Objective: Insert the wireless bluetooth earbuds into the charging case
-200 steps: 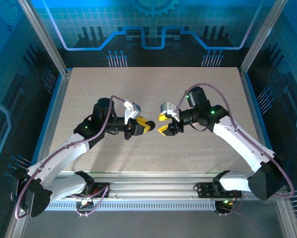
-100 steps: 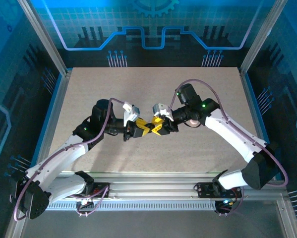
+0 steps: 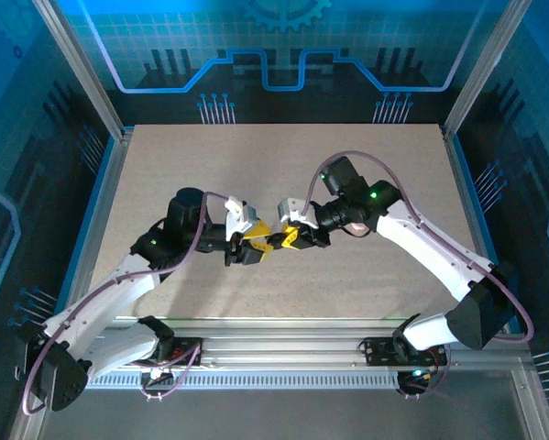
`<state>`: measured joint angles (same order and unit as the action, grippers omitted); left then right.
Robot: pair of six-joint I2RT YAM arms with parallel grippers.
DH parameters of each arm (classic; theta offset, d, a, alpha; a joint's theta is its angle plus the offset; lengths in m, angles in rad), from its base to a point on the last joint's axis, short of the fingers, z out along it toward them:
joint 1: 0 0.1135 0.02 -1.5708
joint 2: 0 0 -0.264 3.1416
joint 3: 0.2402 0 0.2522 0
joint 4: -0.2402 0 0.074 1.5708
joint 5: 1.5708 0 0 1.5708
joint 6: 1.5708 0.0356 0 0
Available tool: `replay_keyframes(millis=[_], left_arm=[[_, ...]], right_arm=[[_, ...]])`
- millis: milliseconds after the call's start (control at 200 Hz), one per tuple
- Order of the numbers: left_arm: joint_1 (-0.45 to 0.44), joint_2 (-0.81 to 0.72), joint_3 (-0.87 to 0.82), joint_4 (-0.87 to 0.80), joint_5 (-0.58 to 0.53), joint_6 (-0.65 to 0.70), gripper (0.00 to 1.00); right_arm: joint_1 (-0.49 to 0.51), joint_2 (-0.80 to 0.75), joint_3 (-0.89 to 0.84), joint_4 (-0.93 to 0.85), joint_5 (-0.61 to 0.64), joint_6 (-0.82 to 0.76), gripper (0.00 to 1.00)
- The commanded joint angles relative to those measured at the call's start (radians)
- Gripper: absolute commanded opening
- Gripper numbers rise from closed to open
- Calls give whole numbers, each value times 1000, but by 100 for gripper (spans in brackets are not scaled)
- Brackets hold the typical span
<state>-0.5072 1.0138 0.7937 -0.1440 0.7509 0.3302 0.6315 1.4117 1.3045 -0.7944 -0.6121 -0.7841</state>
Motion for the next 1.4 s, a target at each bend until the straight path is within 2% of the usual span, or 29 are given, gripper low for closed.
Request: replay_keyframes(millis=[0, 200, 500, 900, 1146, 1211, 1266, 1316, 1396], left_arm=[[-10, -27, -17, -44, -19, 132, 49], [-21, 2, 19, -123, -16, 176, 49], [-33, 16, 24, -126, -32, 165, 47], [-39, 19, 25, -85, -37, 140, 33], [-42, 27, 26, -64, -13, 126, 17], [-42, 29, 14, -29, -2, 107, 13], [-42, 29, -1, 13, 8, 88, 12], [-42, 27, -15, 57, 21, 62, 11], [-42, 21, -38, 141, 43, 7, 10]], right_arm=[[34, -34, 27, -62, 116, -56, 14], [68, -30, 41, -51, 131, -55, 14], [86, -30, 54, -32, 111, -50, 14], [106, -33, 64, -37, 105, -50, 14], [106, -46, 48, -12, 104, -35, 15], [101, -67, 21, 28, 107, -13, 19], [88, -95, -14, 76, 96, 22, 27], [66, -127, -52, 127, 64, 62, 35], [12, -190, -130, 221, -20, 143, 41]])
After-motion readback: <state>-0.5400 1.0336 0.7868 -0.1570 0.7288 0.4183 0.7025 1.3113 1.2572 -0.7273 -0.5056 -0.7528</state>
